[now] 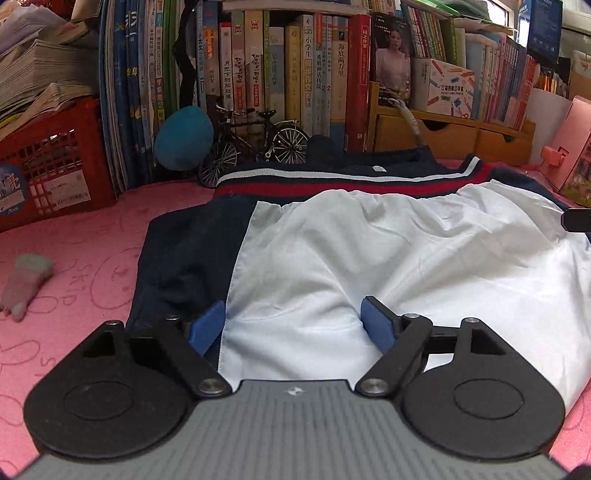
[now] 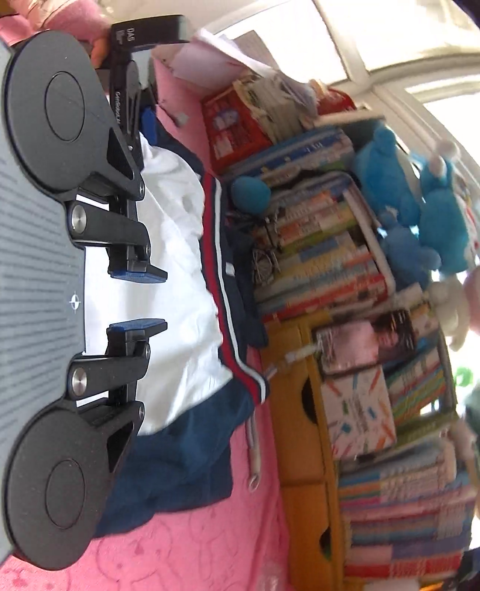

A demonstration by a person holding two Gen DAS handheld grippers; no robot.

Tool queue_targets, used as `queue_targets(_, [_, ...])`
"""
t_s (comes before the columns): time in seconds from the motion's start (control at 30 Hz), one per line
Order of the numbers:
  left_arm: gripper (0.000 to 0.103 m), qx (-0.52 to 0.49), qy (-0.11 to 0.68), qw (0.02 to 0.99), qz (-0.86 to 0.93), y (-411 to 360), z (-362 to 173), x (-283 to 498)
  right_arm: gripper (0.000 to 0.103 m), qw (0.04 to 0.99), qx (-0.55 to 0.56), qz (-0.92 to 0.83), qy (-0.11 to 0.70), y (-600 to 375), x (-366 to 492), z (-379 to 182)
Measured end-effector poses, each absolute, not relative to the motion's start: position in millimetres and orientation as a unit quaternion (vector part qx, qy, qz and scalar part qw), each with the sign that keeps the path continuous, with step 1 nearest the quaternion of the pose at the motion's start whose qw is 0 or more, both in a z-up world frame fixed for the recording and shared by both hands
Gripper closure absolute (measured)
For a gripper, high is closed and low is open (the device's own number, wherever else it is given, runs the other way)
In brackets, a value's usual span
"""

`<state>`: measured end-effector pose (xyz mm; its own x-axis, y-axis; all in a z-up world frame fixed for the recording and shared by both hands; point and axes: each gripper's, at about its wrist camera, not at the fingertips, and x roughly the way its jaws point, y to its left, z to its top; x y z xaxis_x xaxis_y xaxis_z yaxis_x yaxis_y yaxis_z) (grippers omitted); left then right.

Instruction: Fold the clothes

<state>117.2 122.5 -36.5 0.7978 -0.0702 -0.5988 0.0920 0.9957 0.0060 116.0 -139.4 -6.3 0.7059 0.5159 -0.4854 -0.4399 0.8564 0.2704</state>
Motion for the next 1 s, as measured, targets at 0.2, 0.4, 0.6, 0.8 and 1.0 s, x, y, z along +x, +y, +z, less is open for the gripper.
queue_targets(0.2, [0.018,0.040,0.312,0.948,-0.034,116,-36,116,0.066,0.928,-0.001,0.223,0.300,-78,149,-27])
queue_targets(0.4, [0.018,0.063,0.310,0.948,-0.025,110,-36,115,0.103,0.932,0.156,0.090,0.315,-176,192,-47])
queue_targets(0.6, [0.018,0.087,0.301,0.950,-0.016,103,-36,112,0.100,0.949,0.088,0.049,0.299,-172,195,-55])
queue_targets(0.8, [0.057,0.105,0.251,0.962,0.003,74,-14,91,0.100,0.947,0.092,0.055,0.302,-173,199,-54])
queue_targets(1.0, [0.057,0.168,0.231,0.958,-0.037,11,-6,118,0.100,0.947,0.093,0.055,0.302,-172,196,-56])
